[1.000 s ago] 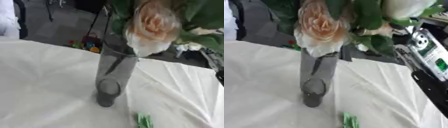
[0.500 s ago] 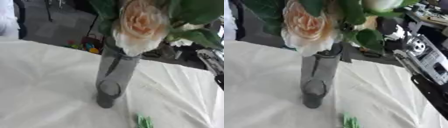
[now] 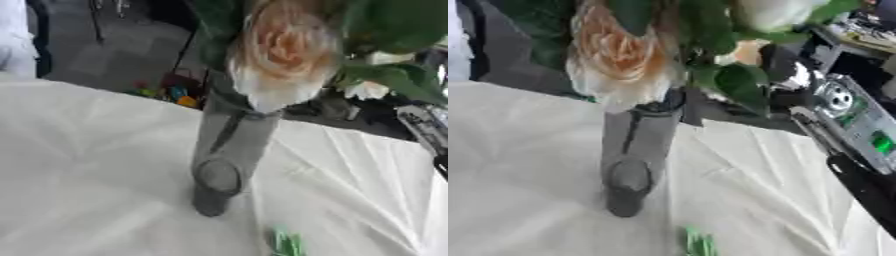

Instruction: Arrange flowers into the vase.

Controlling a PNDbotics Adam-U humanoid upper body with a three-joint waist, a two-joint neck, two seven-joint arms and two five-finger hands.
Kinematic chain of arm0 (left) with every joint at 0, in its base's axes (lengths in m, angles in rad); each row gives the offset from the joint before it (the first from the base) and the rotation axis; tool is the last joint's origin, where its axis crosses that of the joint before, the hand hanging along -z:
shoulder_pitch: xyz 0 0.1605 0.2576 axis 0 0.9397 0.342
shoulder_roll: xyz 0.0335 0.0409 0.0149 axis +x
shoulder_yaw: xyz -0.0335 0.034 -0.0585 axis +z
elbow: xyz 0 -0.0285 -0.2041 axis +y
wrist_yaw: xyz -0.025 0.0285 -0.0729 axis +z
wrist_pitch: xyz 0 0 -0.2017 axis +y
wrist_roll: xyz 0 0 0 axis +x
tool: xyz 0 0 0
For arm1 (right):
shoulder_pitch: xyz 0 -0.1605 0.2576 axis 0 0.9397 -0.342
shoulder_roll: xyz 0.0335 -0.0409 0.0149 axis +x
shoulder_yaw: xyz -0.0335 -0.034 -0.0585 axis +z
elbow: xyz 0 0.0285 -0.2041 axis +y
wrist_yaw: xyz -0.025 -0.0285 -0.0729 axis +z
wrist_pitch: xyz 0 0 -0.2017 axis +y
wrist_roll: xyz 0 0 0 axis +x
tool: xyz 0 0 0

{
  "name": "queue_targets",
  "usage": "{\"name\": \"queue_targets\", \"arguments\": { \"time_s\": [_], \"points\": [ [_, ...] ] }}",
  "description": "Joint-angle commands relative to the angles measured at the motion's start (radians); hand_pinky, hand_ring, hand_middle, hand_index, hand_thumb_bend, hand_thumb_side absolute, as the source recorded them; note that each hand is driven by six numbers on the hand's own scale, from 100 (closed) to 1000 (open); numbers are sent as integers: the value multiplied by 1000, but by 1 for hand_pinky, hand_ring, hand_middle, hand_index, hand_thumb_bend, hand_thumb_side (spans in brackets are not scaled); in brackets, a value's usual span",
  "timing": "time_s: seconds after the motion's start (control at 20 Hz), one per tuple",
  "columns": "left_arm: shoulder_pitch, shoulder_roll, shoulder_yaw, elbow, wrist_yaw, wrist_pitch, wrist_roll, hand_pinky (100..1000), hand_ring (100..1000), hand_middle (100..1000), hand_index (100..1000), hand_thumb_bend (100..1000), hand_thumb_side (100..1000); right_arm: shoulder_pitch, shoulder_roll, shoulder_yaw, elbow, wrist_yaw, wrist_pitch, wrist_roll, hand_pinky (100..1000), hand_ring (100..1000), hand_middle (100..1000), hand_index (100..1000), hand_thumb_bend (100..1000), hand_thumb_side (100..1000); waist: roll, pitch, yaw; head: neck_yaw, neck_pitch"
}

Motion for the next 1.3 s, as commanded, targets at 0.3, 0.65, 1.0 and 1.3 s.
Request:
{"name": "queue_targets", "arguments": {
  "time_s": [0.3,0.65,1.0,1.3],
  "points": [
    [-6,15,1,-15,-4,0,3,717,804,875,935,100,1000,54,-65,-30,-5,61,-27,7,1000,1000,1000,1000,823,1000,15,-25,-9,5,-7],
    [-5,13,0,-15,-5,0,2,716,805,876,936,100,1000,80,-75,-42,-13,55,-41,-10,1000,1000,1000,1000,822,1000,22,-25,-16,5,-6],
    [-5,12,-2,-15,-3,1,0,716,805,876,936,100,1000,30,-71,-42,-31,-41,-49,-31,1000,1000,1000,1000,813,1000,24,-30,-14,-11,-5],
    [-5,12,-3,-15,-1,2,-4,716,805,877,936,100,1000,-10,-72,-45,-23,-118,-52,-54,1000,1000,1000,1000,817,1000,18,-36,-13,-20,-10]
  ]
}}
